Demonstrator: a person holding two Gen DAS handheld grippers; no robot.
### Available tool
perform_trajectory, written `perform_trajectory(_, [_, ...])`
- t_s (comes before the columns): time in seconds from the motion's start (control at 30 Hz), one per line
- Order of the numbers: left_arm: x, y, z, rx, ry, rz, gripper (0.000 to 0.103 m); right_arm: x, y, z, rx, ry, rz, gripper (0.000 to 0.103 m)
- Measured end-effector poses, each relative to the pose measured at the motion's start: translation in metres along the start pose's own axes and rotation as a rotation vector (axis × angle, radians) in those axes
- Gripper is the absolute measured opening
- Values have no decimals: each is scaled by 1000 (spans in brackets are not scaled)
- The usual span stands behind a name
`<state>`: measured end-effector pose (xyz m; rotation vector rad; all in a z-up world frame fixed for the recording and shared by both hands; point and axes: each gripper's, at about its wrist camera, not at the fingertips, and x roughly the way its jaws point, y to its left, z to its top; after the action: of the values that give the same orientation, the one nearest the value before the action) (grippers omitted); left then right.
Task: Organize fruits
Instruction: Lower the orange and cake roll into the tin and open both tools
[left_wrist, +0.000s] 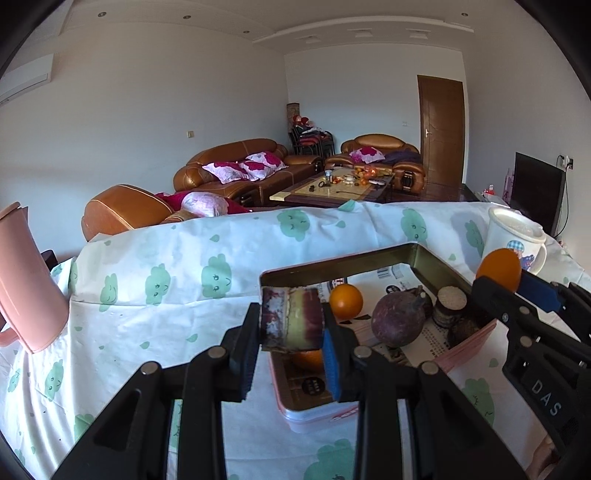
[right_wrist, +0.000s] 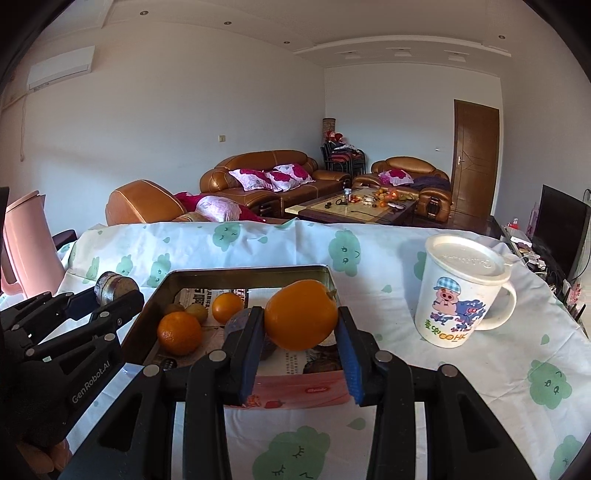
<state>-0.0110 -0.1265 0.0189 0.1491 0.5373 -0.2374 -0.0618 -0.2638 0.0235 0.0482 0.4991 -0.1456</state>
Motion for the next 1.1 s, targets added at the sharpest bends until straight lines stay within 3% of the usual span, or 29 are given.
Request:
perform_trajectory(0.27, [8,-25,9,9,-2,-46,32,1,-23,2,30,-5,-44,41])
perform_trajectory(0.6, [32,-29,17,-29,30,-59,32,15,-27,11,37,3,-68,41])
perform_trajectory(0.77, [42,-25,15,-37,48,-33,32,41,-22,14,52,70,4,41])
perform_trajectory(0.93, [48,-23,9,-44,70,-7,34,67,-15,12,83,144,196,42])
perform_trajectory(0.97, [46,-21,10,-48,66,-7,36,70,-15,11,81,152,217,42])
perform_trajectory(1.1, [35,-14,9,-73,12,40,69,75,-24,8,133,178,268,45])
